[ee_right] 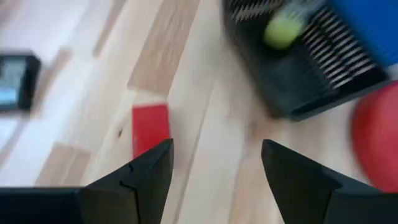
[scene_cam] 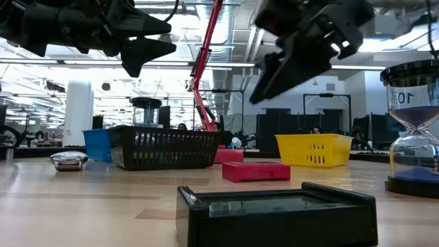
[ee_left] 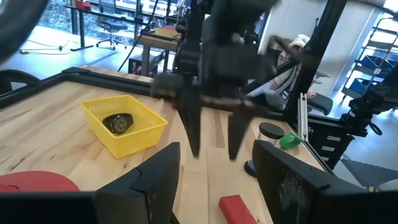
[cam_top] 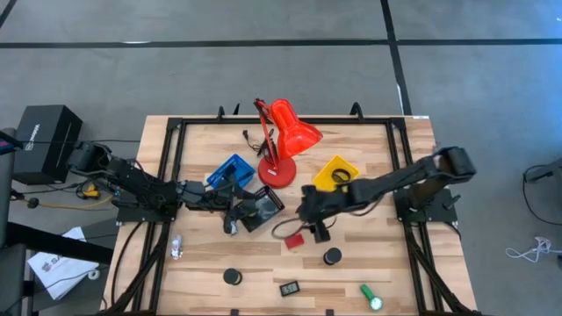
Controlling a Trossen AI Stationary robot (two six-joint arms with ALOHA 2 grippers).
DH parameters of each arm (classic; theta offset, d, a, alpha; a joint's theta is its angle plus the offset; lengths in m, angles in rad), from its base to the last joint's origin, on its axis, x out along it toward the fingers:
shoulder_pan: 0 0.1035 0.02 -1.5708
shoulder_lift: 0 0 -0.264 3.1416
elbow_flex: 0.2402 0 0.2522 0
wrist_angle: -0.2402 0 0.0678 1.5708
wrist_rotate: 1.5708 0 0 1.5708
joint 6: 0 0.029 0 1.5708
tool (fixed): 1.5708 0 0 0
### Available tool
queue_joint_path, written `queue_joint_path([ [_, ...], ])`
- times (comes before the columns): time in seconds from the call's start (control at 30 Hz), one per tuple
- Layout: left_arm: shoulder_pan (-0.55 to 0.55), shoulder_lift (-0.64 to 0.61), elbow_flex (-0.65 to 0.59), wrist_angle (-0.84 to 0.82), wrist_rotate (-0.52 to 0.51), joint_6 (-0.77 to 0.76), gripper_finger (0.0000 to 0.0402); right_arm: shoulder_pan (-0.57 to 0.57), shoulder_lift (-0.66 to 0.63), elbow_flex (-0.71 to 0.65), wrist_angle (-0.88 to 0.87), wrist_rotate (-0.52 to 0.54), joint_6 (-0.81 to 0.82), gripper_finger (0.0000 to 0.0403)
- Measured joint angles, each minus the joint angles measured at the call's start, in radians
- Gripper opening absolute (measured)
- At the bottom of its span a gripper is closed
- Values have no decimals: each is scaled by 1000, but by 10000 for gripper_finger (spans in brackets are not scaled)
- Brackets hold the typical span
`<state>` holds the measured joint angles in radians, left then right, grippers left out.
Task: Pick & Place Office items
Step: Put the red timer into the blue bin
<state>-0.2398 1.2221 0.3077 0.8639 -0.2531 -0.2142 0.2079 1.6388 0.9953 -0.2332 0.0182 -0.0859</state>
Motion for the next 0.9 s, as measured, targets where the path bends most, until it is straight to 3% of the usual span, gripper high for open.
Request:
queue_joint_path([
  [0.17,0,0,0,-1,0,-3,190,37,169,171,-225,0,-26,234],
  [0.47,-1,0,0,-2,0,-11,186,82,369,370,-422,1,-9,234],
  [0.9,-1,0,0,-3,0,-38,179,92,335,385,-457,-4,52,234],
])
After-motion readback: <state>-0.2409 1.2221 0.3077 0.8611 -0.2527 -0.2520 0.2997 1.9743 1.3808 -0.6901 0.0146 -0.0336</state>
